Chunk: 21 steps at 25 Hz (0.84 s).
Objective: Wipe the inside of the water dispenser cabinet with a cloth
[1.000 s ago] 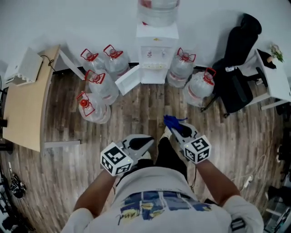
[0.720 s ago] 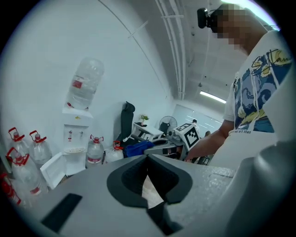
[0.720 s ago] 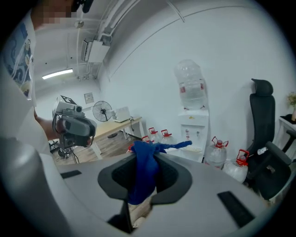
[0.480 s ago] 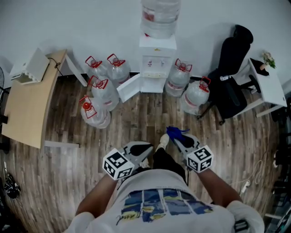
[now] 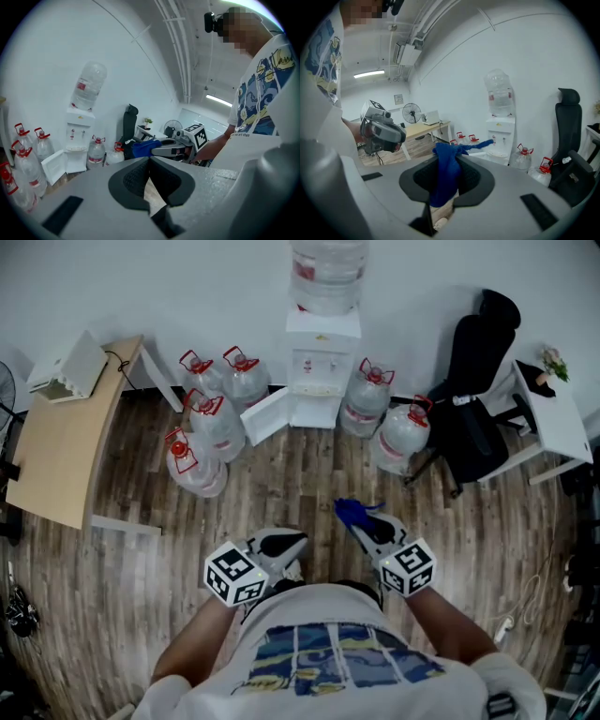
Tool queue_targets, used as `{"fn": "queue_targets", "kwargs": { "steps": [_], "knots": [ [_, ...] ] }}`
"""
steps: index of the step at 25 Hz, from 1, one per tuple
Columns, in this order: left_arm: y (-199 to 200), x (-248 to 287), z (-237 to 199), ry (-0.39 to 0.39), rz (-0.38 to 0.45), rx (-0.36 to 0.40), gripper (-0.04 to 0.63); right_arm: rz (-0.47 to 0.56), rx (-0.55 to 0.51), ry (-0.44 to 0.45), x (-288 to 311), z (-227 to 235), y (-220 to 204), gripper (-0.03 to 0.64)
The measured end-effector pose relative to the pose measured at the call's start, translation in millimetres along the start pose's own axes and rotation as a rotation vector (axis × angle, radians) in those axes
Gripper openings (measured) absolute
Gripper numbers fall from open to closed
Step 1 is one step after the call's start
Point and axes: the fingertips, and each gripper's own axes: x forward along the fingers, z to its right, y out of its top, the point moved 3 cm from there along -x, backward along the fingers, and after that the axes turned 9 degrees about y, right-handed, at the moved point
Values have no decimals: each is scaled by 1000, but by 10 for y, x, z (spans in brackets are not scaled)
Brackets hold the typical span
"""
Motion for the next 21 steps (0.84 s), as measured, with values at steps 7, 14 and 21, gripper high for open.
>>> {"fn": "queue_targets", "kwargs": {
  "steps": [7,14,21],
  "knots": [
    [-14,420,708,8,-29,22,2,16,5,9,-720,39,-159,67],
    [-231,580,1439,72,-45,29,3,11,27,45,-1406,33,-625,66],
    [-654,542,1814,200,-105,18,3,9,96,120,-1576,27,-1163,66]
  ]
}}
